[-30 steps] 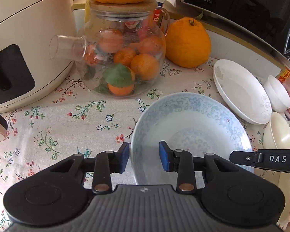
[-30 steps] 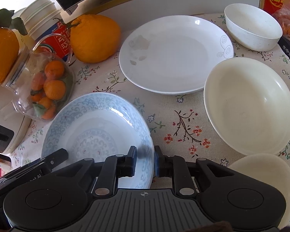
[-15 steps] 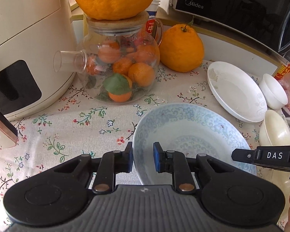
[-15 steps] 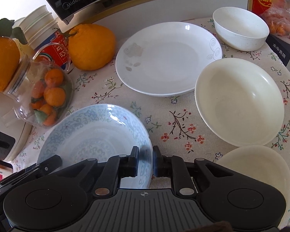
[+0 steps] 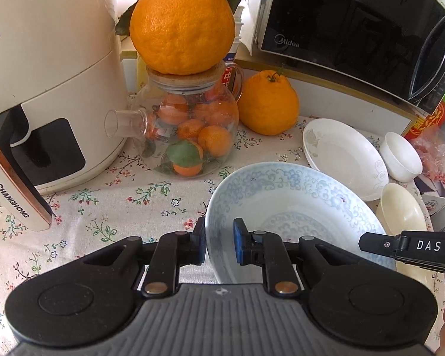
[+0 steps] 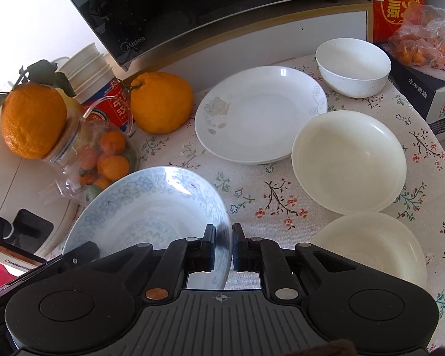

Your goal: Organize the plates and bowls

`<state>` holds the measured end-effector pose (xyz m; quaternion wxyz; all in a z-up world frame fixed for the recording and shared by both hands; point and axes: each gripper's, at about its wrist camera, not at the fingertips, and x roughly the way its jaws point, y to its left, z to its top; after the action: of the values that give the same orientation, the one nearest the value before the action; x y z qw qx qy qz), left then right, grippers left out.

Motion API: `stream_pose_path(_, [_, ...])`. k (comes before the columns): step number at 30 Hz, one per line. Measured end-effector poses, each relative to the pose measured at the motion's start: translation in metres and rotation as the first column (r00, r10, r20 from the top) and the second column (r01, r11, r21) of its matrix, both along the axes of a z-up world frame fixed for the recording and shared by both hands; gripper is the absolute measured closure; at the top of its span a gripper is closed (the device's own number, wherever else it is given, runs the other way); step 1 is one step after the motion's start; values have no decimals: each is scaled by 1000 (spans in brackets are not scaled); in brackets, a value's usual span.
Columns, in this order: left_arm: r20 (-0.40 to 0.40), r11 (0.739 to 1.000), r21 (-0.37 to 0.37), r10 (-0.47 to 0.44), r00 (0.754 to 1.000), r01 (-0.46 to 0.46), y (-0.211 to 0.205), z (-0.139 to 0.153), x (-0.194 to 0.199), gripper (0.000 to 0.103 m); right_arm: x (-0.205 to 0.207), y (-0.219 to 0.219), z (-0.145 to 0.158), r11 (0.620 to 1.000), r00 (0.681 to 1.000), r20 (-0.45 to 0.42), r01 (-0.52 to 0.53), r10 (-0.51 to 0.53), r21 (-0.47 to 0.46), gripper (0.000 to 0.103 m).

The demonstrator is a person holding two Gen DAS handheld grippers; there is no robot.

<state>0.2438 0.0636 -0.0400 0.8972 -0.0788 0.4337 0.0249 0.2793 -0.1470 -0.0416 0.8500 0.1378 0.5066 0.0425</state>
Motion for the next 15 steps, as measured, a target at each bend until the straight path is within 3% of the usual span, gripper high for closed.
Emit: stream_pose_path(15, [14, 1000, -2, -10, 1000, 10, 3, 17, -36, 87, -36, 4, 28, 999, 998, 60, -36, 35, 9, 92])
